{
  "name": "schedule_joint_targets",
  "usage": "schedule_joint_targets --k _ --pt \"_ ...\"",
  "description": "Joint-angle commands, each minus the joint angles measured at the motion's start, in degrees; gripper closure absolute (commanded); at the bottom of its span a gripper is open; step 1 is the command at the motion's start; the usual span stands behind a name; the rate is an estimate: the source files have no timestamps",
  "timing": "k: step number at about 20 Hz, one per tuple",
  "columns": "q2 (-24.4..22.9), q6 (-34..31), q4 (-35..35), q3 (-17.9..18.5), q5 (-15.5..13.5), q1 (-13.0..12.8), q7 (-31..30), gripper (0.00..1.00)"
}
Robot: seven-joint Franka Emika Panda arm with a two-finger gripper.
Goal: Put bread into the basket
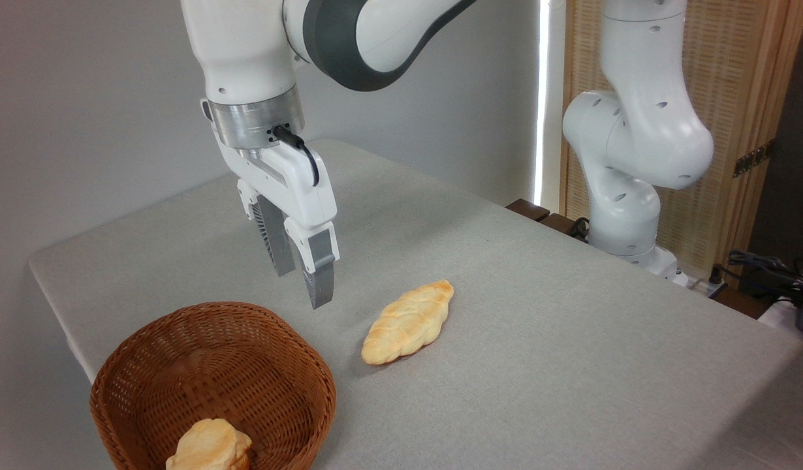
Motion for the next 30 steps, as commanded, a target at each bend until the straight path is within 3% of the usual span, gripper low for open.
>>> schedule_joint_targets --k 1,26,30 --pt "-0.5 -0.9 0.3 0.5 0.1 -0.2 0.0 0.0" --pt "-0.6 -0.9 0.3 0.5 0.1 -0.2 -0.2 0.0" --pt "-0.6 -0.9 0.4 2.2 0.0 -0.3 -0.2 0.0"
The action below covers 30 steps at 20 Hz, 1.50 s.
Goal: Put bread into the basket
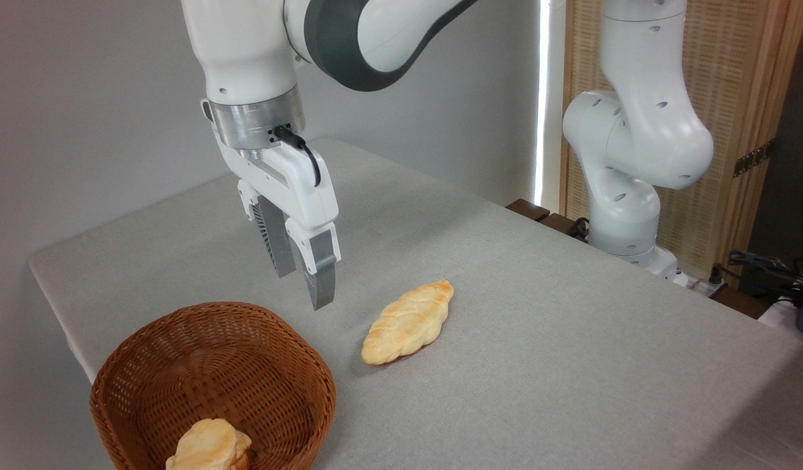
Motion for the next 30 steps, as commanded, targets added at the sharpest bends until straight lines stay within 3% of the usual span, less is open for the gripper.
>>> schedule_joint_targets --k 1,19,24,30 --pt "-0.6 -0.9 0.3 1.5 0.0 -0.4 -0.2 0.0" --pt "-0.5 -2.3 -0.6 1.0 0.2 -0.8 -1.1 0.0" --pt "-2.1 -2.3 -3.8 1.1 0.5 -0.8 -4.0 0.0" --pt "-7.2 -1.8 -12.9 2.0 0.7 -0.5 -6.8 0.0"
